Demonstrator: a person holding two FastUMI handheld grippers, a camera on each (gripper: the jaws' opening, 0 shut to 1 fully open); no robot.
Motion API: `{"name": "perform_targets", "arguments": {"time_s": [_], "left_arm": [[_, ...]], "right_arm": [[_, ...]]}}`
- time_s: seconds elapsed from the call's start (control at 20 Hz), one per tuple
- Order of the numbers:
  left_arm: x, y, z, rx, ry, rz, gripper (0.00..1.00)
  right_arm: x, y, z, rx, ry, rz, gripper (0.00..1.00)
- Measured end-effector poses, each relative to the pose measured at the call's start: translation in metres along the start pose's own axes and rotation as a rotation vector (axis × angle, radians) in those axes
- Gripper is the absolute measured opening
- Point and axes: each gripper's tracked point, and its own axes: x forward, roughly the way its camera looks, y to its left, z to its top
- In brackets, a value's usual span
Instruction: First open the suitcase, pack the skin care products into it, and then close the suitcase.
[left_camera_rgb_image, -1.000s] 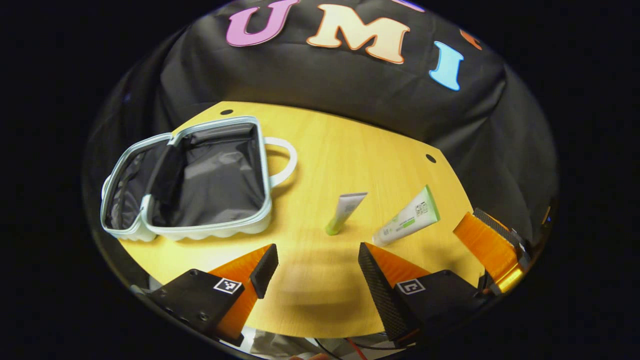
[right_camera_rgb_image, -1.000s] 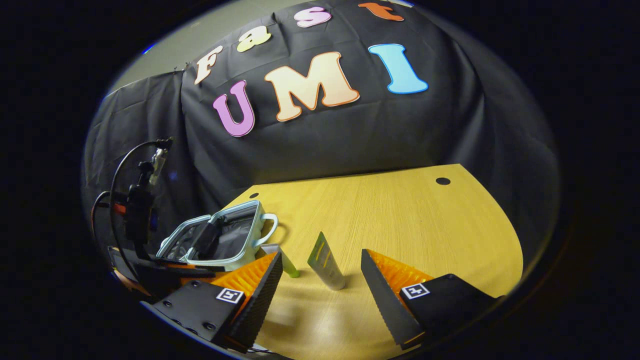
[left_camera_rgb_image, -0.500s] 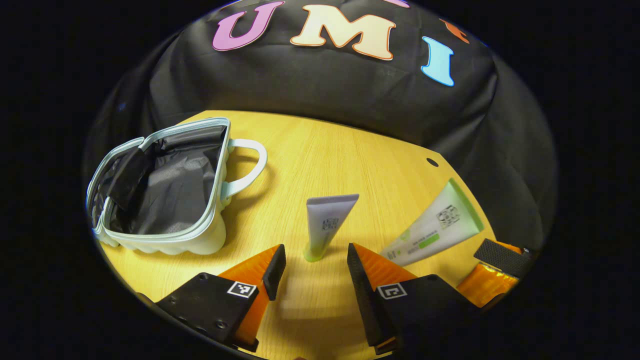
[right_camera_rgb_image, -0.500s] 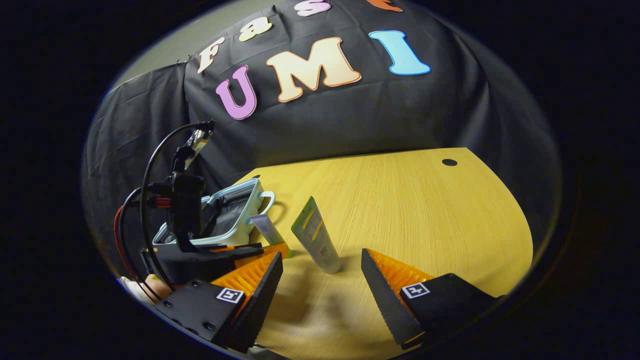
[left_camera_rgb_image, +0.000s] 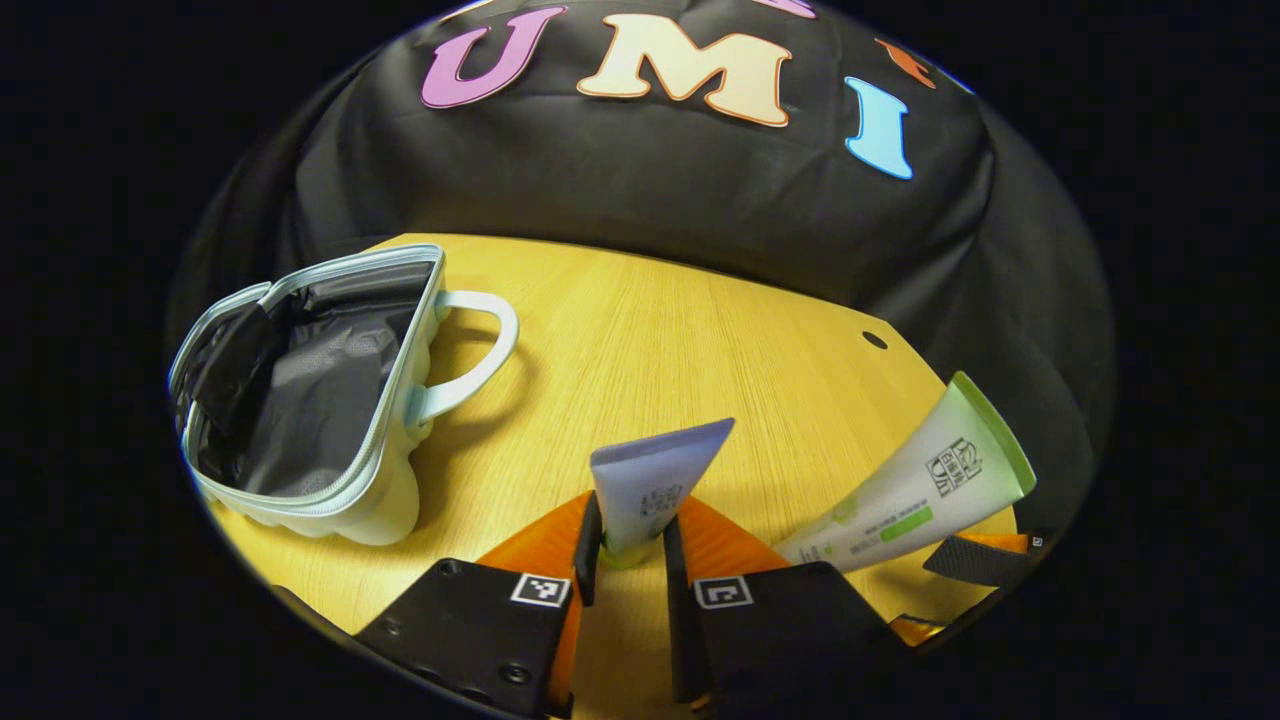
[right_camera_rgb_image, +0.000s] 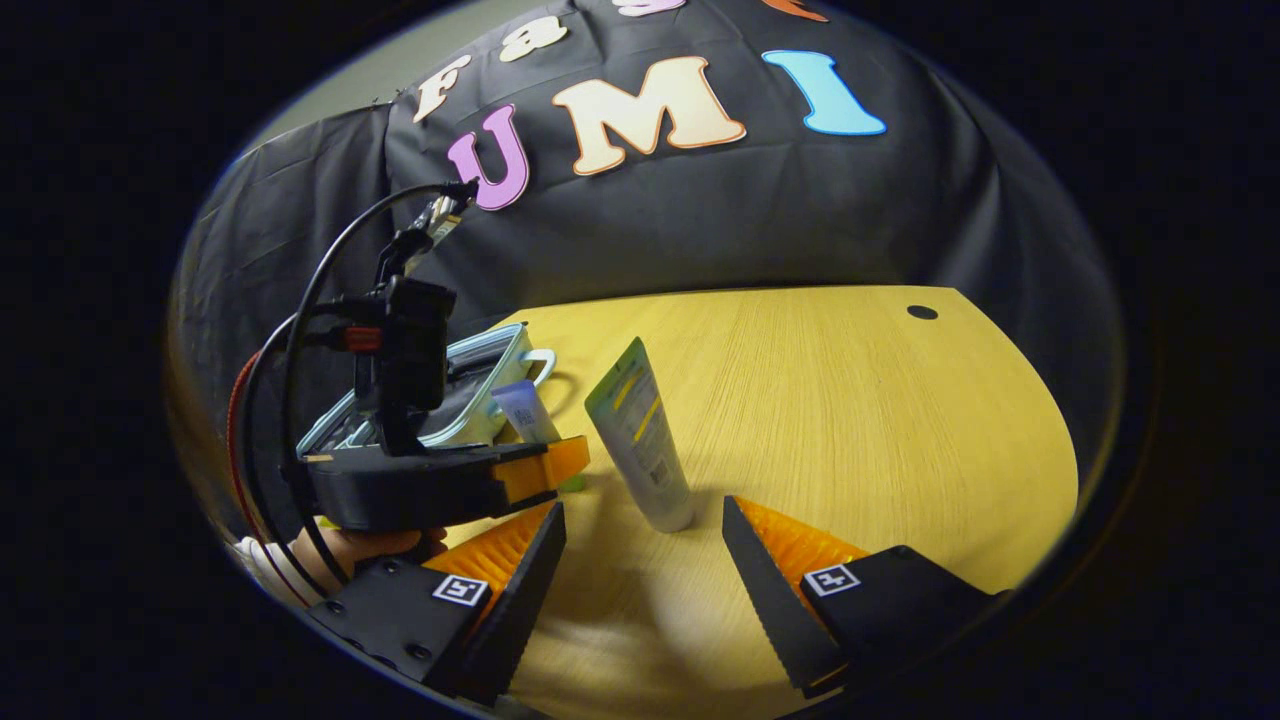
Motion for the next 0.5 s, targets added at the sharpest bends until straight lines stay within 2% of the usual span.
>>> {"name": "perform_targets", "arguments": {"time_s": [0.05,0.1,0.15,0.2,0.3,0.45,0.5], "left_arm": [[-0.001,0.0,0.002,-0.002,-0.007,-0.001,0.28],[0.002,0.0,0.001,0.0,-0.002,-0.004,0.22],[0.002,0.0,0.0,0.003,-0.002,-0.002,0.2],[0.0,-0.002,0.002,0.006,-0.009,-0.009,0.18],[-0.007,-0.008,0.007,0.014,-0.017,-0.026,0.18],[-0.02,-0.015,0.019,0.009,-0.031,-0.054,0.17],[-0.024,-0.018,0.024,0.003,-0.04,-0.061,0.17]], "right_arm": [[0.002,0.001,-0.001,-0.002,0.001,0.001,0.94],[0.003,0.001,0.0,-0.004,0.0,0.003,0.99],[0.006,0.001,0.0,-0.006,-0.002,0.004,0.98],[0.01,0.001,0.001,-0.006,-0.003,0.005,0.94],[0.019,0.001,0.003,-0.005,-0.005,0.007,0.98],[0.034,0.003,0.004,-0.006,-0.015,0.015,0.98],[0.038,0.004,0.005,-0.002,-0.024,0.02,0.95]]}}
